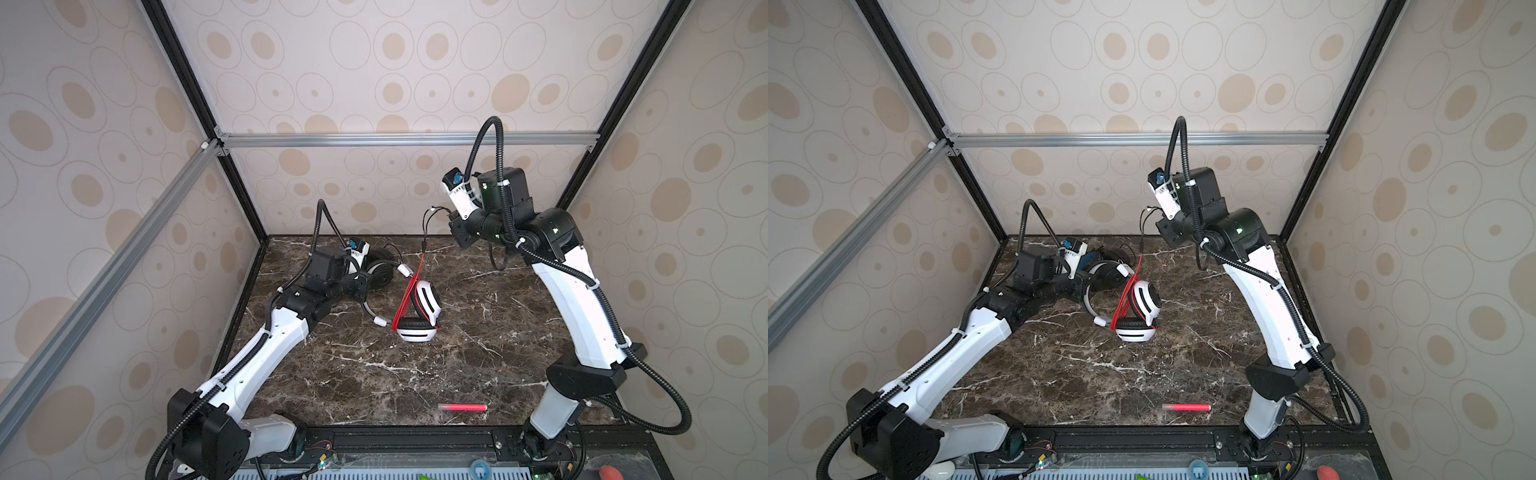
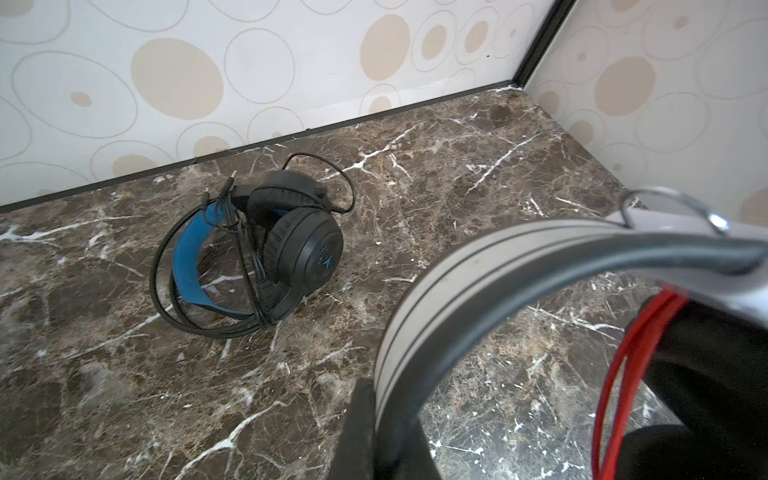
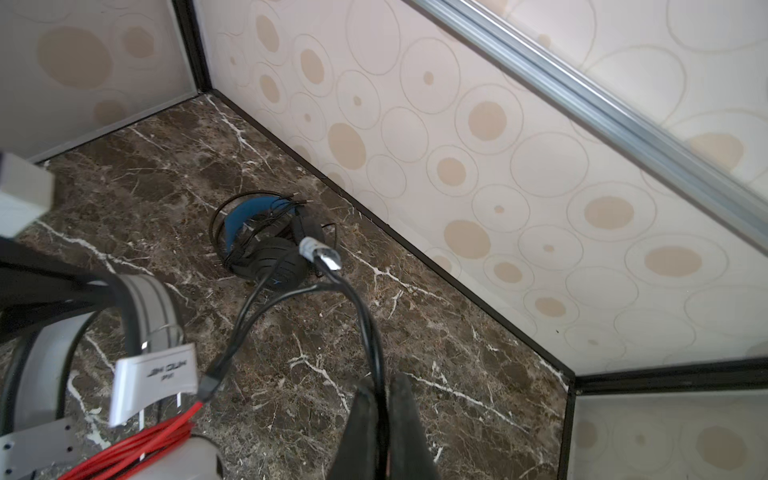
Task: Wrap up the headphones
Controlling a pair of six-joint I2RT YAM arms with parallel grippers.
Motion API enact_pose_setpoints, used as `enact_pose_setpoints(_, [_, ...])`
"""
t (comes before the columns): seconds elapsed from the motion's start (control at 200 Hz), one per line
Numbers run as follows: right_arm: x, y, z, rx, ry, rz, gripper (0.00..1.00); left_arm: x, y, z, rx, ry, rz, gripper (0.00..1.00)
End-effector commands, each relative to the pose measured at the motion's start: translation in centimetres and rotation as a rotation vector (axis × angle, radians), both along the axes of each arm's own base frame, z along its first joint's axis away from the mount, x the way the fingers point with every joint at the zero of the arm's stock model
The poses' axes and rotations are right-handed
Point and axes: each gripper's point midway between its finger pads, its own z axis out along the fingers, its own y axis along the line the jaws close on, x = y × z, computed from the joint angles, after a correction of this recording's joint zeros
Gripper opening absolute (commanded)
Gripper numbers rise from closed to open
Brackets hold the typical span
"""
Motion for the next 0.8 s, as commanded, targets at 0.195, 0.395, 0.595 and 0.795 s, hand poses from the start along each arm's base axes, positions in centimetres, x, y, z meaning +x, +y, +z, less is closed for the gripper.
enact_pose_setpoints(0.195, [1.7,-3.7,-7.7,0.0,0.184,-0.156,0.0,-3.2,-2.7,5.0,-0.18,-0.031,-0.162,0.0])
enact_pose_setpoints(0.395, [1.3,-4.5,-11.9,0.0,0.248,-0.174,0.0,-3.8,-3.7,8.8,-0.27,-0.07,-0.217,0.0])
enact_pose_setpoints(0.595, [0.2,-4.2,-14.8,0.057,0.254,-0.131,0.0,-3.1,-4.4,13.6,-0.35,-0.132,-0.231,0.0])
enact_pose_setpoints(0.795, [-2.2,-1.1,-15.4,0.269,0.126,0.073,0.0,-2.3,-5.1,17.5,-0.446,-0.178,-0.239,0.0])
